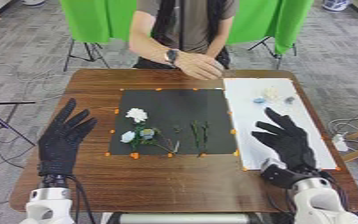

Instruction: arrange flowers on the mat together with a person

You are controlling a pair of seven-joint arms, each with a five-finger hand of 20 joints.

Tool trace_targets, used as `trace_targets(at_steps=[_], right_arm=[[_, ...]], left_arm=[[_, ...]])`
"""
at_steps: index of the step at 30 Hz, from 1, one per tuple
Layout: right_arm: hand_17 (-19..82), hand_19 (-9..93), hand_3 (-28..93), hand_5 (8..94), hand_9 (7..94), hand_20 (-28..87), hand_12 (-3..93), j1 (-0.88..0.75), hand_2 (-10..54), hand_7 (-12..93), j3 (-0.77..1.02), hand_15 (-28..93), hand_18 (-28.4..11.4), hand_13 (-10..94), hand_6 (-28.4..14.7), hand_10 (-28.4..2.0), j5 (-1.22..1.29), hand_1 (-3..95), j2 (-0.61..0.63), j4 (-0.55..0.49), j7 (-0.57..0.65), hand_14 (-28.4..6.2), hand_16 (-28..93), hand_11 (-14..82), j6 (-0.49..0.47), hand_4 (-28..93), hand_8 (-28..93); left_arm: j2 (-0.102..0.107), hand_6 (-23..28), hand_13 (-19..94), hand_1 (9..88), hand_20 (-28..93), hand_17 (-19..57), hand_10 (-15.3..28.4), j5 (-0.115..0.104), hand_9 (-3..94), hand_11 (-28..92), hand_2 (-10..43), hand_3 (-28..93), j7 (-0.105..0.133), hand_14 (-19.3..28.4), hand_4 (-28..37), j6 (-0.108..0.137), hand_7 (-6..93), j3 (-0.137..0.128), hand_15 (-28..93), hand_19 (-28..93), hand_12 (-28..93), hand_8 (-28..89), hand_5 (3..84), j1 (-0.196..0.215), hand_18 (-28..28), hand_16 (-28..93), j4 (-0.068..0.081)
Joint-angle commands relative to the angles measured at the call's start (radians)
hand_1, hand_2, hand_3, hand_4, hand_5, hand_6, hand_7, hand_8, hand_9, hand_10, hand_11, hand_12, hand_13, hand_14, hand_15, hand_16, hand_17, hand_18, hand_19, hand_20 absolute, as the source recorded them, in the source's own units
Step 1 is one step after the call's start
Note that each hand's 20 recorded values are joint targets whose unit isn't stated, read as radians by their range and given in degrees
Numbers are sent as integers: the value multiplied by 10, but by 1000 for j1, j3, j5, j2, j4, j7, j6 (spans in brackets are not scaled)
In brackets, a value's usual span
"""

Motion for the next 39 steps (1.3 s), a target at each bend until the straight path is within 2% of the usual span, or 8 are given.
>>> trace_targets(at_steps=[1, 5, 11, 15, 27, 39], right_arm=[[16, 454, 728, 410, 465, 185, 138, 78, 155, 120, -82, 351, -205, 350, 15, -164, -11, 138, 29, 9, 30, -212, 131, 111, 70, -275, -124], [16, 455, 730, 411, 469, 186, 138, 114, 153, 121, -105, 355, -205, 351, 15, -164, -11, 138, 36, 14, 42, -211, 130, 112, 86, -274, -125], [17, 455, 732, 414, 470, 187, 137, 149, 151, 123, -128, 358, -204, 353, 15, -164, -34, 139, 34, 21, 62, -210, 128, 114, 88, -275, -126], [16, 456, 733, 415, 472, 188, 137, 156, 151, 125, -132, 359, -205, 354, 16, -164, -36, 140, 32, 21, 66, -210, 127, 115, 88, -275, -127], [15, 456, 735, 418, 474, 189, 137, 152, 146, 126, -120, 363, -205, 355, 17, -164, -28, 140, 38, 16, 63, -209, 125, 116, 81, -274, -128], [14, 457, 739, 420, 477, 191, 138, 150, 141, 128, -121, 371, -205, 359, 17, -164, -28, 143, 55, 13, 59, -209, 126, 119, 91, -274, -128]], left_arm=[[-5, 41, 302, 205, 4, -37, 164, -5, 365, 189, 84, 745, -9, 228, -283, -4, 100, 10, 412, 613, 107, -92, 331, -2, 248, -59, 6], [-4, 42, 304, 205, 3, -27, 165, -4, 362, 189, 84, 745, -9, 229, -283, -4, 102, 13, 412, 616, 106, -92, 323, -10, 247, -61, 7], [-11, 42, 306, 206, -2, -25, 168, 1, 367, 195, 85, 747, -35, 230, -283, -9, 103, 18, 415, 624, 107, -92, 322, -25, 251, -62, 13], [-12, 43, 306, 207, -8, -29, 169, 5, 369, 197, 86, 746, -41, 230, -283, -13, 104, 14, 415, 625, 107, -92, 323, -23, 254, -62, 12], [-7, 44, 304, 207, -21, -34, 171, 1, 369, 200, 86, 748, -33, 232, -283, -7, 105, 16, 418, 625, 106, -93, 324, -21, 256, -62, 8], [-2, 45, 304, 209, -24, -34, 172, -3, 371, 208, 85, 750, -30, 232, -283, -8, 105, 21, 425, 628, 107, -92, 324, -18, 255, -63, 12]])
